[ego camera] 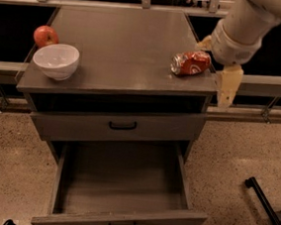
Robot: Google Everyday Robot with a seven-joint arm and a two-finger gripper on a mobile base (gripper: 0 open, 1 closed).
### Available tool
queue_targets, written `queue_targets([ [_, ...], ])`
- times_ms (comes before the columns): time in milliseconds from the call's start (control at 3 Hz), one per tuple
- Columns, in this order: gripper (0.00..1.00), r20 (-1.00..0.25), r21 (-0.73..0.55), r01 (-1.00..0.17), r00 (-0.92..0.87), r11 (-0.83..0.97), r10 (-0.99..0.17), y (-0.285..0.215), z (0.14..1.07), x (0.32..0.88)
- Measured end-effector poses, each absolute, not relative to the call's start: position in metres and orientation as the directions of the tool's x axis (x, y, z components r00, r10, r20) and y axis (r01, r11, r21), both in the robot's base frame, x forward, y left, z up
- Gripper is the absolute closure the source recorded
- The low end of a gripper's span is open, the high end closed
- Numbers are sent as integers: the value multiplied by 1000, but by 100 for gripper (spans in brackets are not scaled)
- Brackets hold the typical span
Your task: Place coke can into middle drawer
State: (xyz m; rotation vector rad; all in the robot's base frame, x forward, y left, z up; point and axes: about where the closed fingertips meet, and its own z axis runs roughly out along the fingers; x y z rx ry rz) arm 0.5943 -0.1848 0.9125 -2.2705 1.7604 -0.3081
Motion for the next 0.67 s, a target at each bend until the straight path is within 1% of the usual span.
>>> queue_targets([
  [333, 0, 26, -362, -894, 275, -265, -961, -179, 922, 637],
  [667, 0, 21, -349, -895, 289, -278, -957, -167, 913, 676],
])
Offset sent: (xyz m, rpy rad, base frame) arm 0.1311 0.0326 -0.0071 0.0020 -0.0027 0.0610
